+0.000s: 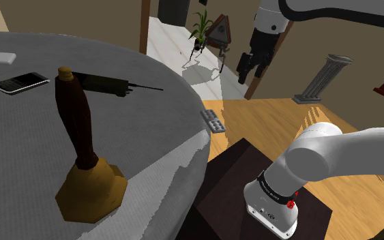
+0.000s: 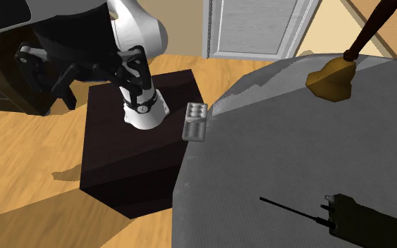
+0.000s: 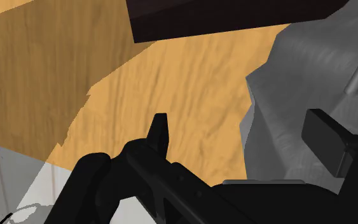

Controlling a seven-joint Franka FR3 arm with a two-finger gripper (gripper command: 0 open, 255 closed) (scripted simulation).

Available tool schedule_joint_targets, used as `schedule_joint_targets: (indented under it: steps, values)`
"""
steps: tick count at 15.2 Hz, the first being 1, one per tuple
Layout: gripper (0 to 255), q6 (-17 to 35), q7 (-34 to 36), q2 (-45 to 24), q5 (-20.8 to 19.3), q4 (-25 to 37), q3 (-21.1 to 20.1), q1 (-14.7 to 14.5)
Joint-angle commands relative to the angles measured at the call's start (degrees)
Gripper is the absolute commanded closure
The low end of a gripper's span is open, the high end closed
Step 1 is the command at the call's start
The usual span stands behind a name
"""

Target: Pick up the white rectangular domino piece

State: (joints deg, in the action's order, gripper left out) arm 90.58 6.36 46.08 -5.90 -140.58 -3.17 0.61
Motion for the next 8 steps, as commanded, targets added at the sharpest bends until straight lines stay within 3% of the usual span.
schedule_joint_targets:
  steps: [1, 8]
  values:
    - [0, 0.00, 0.00, 0.00, 0.00, 0.00, 0.00, 0.00]
    - [0, 5.63, 14.11, 3.77, 10.26, -7.75, -7.42, -2.26]
